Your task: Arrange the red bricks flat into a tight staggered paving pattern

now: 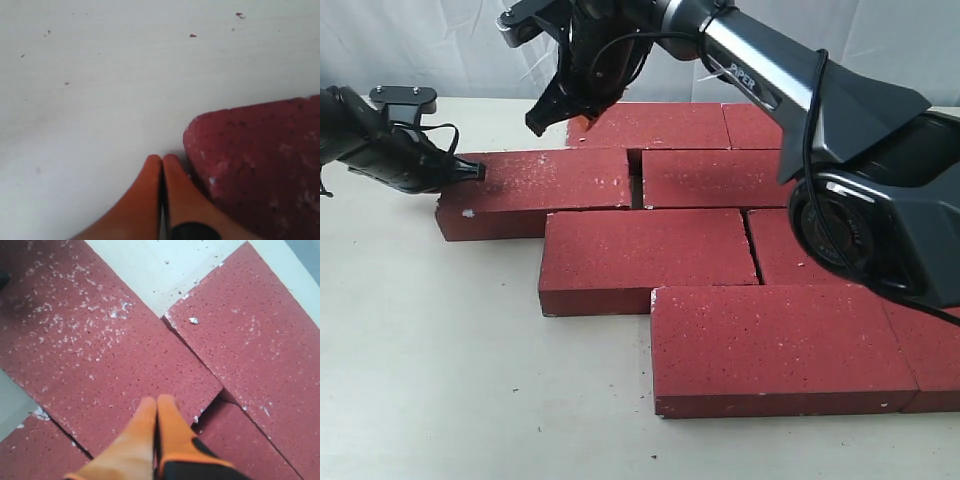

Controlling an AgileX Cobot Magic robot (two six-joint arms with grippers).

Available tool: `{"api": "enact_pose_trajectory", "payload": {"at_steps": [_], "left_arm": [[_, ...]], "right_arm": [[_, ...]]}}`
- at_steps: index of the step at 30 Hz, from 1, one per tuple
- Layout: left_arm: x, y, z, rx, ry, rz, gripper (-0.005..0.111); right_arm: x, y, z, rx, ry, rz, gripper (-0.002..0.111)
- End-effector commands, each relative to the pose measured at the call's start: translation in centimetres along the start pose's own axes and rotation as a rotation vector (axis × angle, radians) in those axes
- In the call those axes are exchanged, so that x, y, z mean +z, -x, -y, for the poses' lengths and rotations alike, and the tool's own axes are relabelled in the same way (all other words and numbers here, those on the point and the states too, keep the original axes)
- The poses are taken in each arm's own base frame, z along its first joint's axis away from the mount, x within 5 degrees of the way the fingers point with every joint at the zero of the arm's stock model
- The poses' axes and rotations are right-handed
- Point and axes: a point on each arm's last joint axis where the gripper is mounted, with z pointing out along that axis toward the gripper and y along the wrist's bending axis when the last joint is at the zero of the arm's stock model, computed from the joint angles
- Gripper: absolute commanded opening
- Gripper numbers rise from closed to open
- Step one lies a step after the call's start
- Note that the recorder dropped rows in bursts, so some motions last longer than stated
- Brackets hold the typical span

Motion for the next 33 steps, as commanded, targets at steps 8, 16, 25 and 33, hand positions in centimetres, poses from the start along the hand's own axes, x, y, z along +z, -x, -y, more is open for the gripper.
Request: {"api": "enact_pose_trajectory", "payload": {"at_steps": [8, 16, 25, 33], "left_arm": [[-0.1, 0.3, 2.5, 0.042, -0.023, 0.028, 0.000], [-0.1, 0.3, 2.4, 0.040, -0.021, 0.030, 0.000], [-0.2, 0.4, 2.0, 0.037, -0.014, 0.033, 0.000], [-1.2, 1.0, 1.7, 0.031, -0.017, 0.048, 0.000]], "right_arm": [[-1.5, 0.1, 1.2, -0.019, -0.064, 0.011, -0.001], [-1.5, 0.1, 1.2, 0.001, -0.064, 0.012, -0.001], [-1.5, 0.1, 1.2, 0.005, -0.064, 0.012, -0.001], [-1.5, 0.1, 1.1, 0.018, -0.061, 0.013, -0.001]]}}
